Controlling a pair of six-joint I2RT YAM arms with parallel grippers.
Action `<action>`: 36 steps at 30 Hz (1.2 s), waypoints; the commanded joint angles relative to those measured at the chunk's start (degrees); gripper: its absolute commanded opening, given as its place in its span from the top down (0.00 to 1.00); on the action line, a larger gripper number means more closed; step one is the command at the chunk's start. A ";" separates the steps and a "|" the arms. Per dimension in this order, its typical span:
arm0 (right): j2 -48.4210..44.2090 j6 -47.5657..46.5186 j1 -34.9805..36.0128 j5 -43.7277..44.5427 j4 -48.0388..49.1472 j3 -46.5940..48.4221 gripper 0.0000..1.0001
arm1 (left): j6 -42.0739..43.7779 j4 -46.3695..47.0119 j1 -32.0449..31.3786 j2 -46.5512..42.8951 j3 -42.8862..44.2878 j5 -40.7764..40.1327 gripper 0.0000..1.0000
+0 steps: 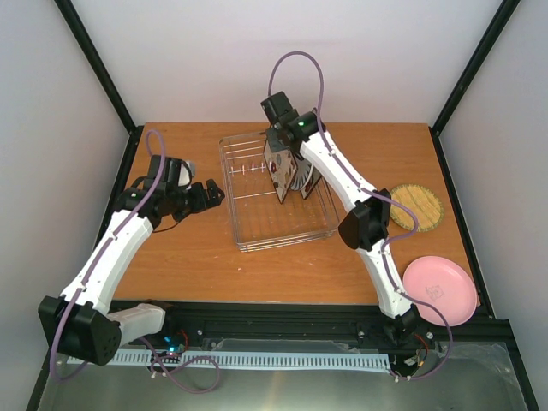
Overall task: Load the plates into the dish rack
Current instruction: Insert the plate into the dish rack.
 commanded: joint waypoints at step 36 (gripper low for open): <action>-18.82 -0.59 -3.58 2.26 15.43 -19.19 0.51 | 2.36 12.48 0.42 6.33 -7.30 4.08 0.03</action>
